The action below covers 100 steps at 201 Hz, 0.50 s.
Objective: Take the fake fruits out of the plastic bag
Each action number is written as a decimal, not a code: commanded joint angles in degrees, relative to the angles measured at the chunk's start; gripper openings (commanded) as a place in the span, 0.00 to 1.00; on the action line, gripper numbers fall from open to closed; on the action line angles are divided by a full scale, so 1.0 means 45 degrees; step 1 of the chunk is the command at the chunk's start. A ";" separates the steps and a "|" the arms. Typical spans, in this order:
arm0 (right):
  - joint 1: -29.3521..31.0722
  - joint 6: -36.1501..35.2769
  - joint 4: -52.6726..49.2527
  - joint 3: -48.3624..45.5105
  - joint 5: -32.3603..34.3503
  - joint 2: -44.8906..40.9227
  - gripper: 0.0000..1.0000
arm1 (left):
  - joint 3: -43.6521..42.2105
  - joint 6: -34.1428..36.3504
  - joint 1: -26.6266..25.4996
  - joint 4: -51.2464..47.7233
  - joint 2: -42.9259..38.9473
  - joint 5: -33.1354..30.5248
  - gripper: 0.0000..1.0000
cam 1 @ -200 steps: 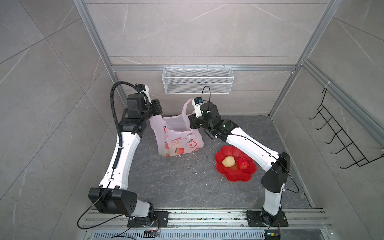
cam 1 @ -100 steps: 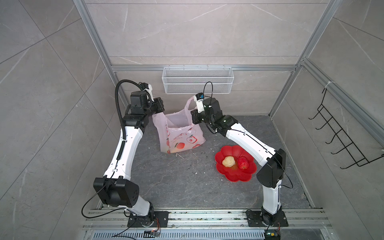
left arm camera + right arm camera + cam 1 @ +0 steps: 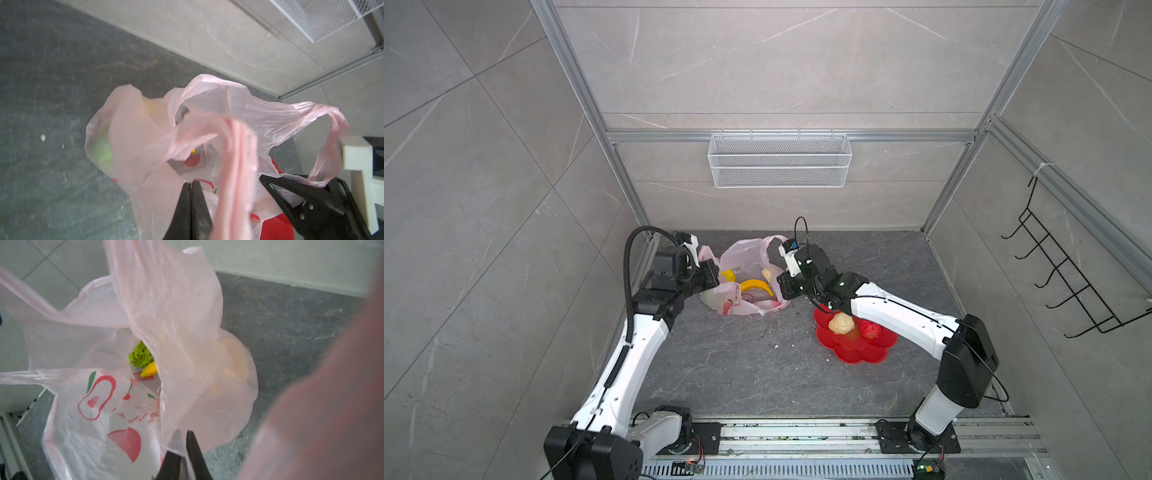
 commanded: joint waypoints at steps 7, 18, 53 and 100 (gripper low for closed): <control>0.0830 0.0848 -0.0204 -0.1061 0.0877 -0.1254 0.11 | -0.1290 -0.0655 -0.0383 -0.2082 -0.2472 -0.0554 0.00; 0.1039 0.1128 -0.0427 -0.1458 0.1189 -0.1491 0.12 | -0.1711 -0.0803 -0.0444 -0.2808 -0.3252 -0.0823 0.00; 0.1668 0.2337 -0.0707 -0.2912 0.2129 -0.1976 0.12 | -0.2690 -0.1282 -0.0503 -0.4492 -0.4864 -0.1192 0.00; 0.1879 0.3826 -0.1038 -0.4335 0.3820 -0.2075 0.13 | -0.3132 -0.1614 -0.0858 -0.5052 -0.4898 -0.1667 0.00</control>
